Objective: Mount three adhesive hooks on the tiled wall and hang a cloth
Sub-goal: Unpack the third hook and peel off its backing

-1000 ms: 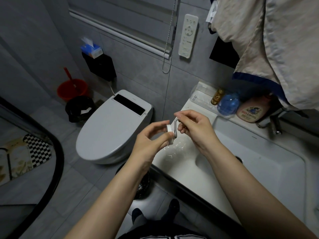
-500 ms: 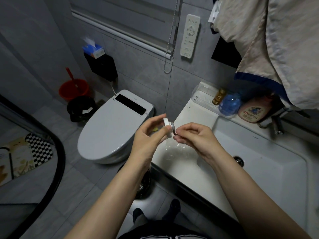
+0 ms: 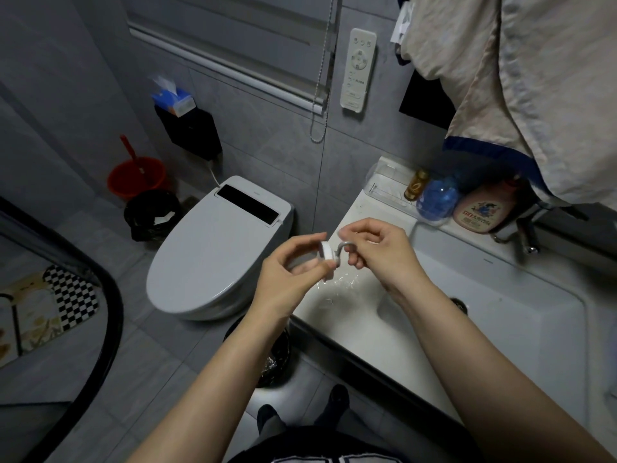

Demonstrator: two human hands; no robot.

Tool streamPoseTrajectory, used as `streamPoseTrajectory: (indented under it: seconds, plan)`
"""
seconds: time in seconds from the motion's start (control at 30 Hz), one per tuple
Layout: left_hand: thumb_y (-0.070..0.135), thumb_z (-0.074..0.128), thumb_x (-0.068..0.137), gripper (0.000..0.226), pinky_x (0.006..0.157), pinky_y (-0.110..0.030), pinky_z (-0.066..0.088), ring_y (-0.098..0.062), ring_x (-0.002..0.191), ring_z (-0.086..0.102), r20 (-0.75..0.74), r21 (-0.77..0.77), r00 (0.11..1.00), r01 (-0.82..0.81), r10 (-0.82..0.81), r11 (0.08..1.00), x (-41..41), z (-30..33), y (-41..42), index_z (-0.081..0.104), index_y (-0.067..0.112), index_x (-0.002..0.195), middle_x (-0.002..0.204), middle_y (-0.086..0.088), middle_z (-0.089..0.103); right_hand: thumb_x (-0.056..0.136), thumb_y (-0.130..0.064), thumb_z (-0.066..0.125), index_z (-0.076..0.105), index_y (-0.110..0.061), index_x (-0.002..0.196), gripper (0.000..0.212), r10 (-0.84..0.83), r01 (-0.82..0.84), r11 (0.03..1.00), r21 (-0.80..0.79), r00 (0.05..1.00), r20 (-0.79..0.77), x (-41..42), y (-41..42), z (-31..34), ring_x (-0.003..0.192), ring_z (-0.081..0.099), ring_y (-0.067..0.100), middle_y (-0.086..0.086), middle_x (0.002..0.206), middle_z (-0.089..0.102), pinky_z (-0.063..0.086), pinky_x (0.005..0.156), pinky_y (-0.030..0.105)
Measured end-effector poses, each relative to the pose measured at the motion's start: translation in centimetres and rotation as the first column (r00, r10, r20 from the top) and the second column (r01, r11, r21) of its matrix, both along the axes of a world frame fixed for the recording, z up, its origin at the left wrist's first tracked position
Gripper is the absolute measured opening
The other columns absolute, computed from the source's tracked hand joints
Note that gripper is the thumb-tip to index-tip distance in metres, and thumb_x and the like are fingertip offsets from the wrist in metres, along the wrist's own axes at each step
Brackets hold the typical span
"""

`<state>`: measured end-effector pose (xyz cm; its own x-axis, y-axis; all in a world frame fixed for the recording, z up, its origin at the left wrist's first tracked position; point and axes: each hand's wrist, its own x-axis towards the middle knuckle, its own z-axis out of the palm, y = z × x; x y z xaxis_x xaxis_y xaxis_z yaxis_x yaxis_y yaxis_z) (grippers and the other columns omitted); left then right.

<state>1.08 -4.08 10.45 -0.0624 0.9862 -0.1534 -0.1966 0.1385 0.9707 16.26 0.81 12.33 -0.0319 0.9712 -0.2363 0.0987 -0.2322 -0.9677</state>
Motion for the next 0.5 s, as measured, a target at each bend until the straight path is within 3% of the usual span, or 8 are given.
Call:
streamPoseTrajectory:
  seconds: [0.1,0.2,0.23,0.37,0.5]
  plan:
    - [0.001,0.079,0.074,0.039,0.077,-0.036,0.056,-0.022,0.079,0.069,0.050,0.003,0.998,0.048,-0.048,0.999,0.4,0.5,0.2,0.073,0.015,0.110,0.109,-0.020,0.071,0.095,-0.021,0.062,0.071,-0.008,0.086,0.018,-0.024,0.020,0.996,0.084,0.999,0.039,-0.6,-0.4,-0.8,0.045,0.049,0.013,0.006,0.058,0.056,0.040,0.047,0.023]
    - [0.008,0.080,0.076,0.036,0.074,-0.026,0.055,-0.018,0.091,0.068,0.021,-0.067,0.999,-0.043,0.044,0.997,0.2,0.7,0.7,0.074,0.021,0.109,0.112,-0.019,0.070,0.101,-0.035,0.049,0.071,0.002,0.093,0.044,-0.056,0.063,0.998,0.031,0.980,-0.191,-0.9,-0.9,-0.7,0.056,0.055,0.019,0.010,0.072,0.062,0.046,0.053,0.026]
    - [0.006,0.078,0.079,0.035,0.072,-0.022,0.054,-0.016,0.094,0.069,0.020,-0.087,0.998,-0.054,0.056,0.995,0.0,0.6,0.8,0.073,0.019,0.111,0.113,-0.018,0.070,0.100,-0.038,0.051,0.072,0.001,0.094,0.044,-0.025,0.035,0.999,0.042,0.978,-0.205,-0.8,-1.0,-0.8,0.063,0.057,0.020,0.013,0.078,0.065,0.049,0.058,0.028]
    - [0.001,0.073,0.083,0.035,0.071,-0.020,0.054,-0.019,0.097,0.070,-0.002,-0.099,0.999,-0.035,0.035,0.994,-0.6,0.6,0.7,0.071,0.014,0.116,0.113,-0.019,0.070,0.095,-0.029,0.060,0.076,-0.012,0.089,0.024,0.087,-0.091,0.978,0.189,0.996,0.031,-0.2,-1.1,-1.8,0.075,0.062,0.020,0.015,0.088,0.070,0.053,0.074,0.038]
    - [0.001,0.075,0.081,0.036,0.073,-0.016,0.052,-0.002,0.084,0.068,-0.130,-0.050,0.991,-0.036,0.029,0.998,-0.5,0.6,0.8,0.072,0.015,0.114,0.102,-0.007,0.074,0.092,-0.036,0.061,0.074,-0.013,0.084,0.028,0.069,-0.071,0.983,0.168,0.997,0.018,-0.3,-0.8,-2.2,0.074,0.064,0.022,0.012,0.083,0.070,0.054,0.077,0.044]
